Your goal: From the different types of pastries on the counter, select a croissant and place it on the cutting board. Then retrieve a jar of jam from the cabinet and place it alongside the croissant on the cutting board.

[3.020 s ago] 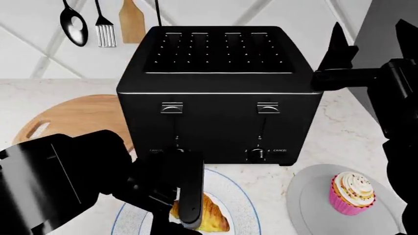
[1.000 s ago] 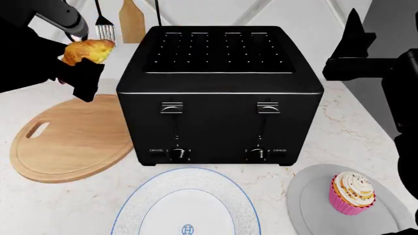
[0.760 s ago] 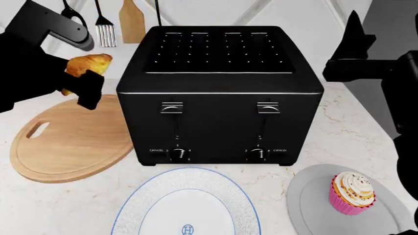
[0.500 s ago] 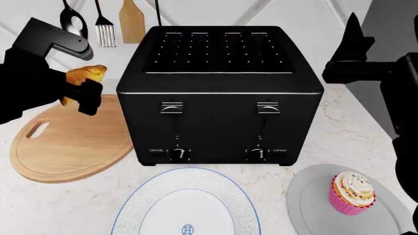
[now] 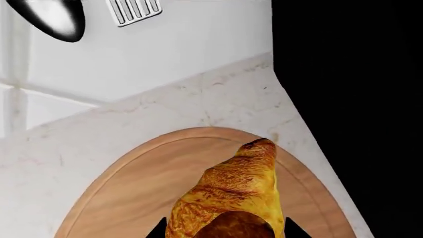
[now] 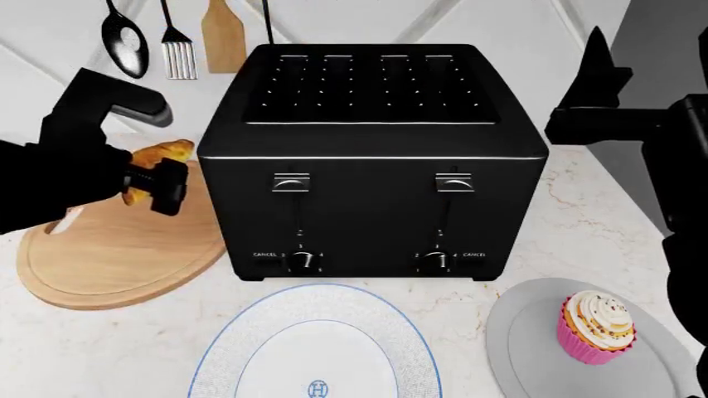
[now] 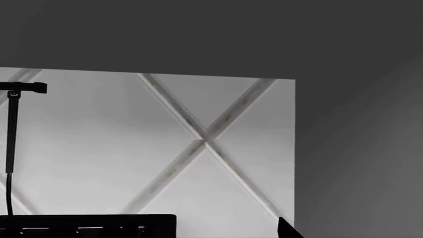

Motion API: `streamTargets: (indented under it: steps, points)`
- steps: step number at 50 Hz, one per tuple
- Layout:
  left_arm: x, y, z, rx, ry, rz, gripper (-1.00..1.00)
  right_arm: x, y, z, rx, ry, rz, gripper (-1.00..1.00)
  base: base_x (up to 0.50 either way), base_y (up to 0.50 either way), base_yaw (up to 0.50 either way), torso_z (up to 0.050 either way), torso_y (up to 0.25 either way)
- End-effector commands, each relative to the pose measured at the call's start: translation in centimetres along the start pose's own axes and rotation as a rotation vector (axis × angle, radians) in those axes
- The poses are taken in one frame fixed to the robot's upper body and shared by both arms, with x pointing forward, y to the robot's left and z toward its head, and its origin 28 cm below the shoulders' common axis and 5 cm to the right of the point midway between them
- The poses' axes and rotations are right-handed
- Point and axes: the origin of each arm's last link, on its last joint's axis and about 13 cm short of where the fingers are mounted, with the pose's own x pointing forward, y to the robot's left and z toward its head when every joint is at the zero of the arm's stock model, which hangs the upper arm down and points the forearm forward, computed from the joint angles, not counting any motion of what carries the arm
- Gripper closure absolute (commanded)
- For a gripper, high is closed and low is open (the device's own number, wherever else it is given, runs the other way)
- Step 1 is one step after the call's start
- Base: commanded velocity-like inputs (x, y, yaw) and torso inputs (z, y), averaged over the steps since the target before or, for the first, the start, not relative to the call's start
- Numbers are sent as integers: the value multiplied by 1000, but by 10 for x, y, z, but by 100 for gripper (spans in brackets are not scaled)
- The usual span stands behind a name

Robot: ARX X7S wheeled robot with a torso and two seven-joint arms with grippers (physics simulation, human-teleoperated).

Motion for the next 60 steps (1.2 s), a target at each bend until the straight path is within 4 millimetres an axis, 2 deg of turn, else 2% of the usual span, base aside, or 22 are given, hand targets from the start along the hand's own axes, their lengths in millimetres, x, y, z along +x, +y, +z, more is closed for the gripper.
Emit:
streamTargets:
  steps: [1, 7, 24, 25, 33, 43, 54, 60]
  points:
    - [9, -1, -7, -20, 23, 1, 100, 0, 0, 0, 1, 2, -2, -100, 0, 0, 0, 0, 0]
    - [16, 0, -15, -35, 45, 10, 100, 0, -1, -1, -1, 3, -2, -100, 0, 0, 0, 0, 0]
    - [23, -4, -20, -23, 55, -30, 100, 0, -1, -4, 2, 7, -4, -100, 0, 0, 0, 0, 1]
    - [23, -4, -21, -24, 57, -29, -100, 0, -1, -4, 2, 7, -4, -100, 0, 0, 0, 0, 0]
    - [23, -2, -23, -30, 72, -25, -100, 0, -1, -4, 4, 7, -5, -100, 0, 0, 0, 0, 0]
    - [14, 6, -19, -61, 60, 29, -100, -1, -2, -4, 4, 8, -7, -100, 0, 0, 0, 0, 0]
    - [-4, 8, 0, -65, -23, 5, -100, 0, -1, -3, 4, 7, -8, -100, 0, 0, 0, 0, 0]
    - [-22, 8, 12, -50, -84, 25, -100, -1, -3, 2, 1, -1, -10, -100, 0, 0, 0, 0, 0]
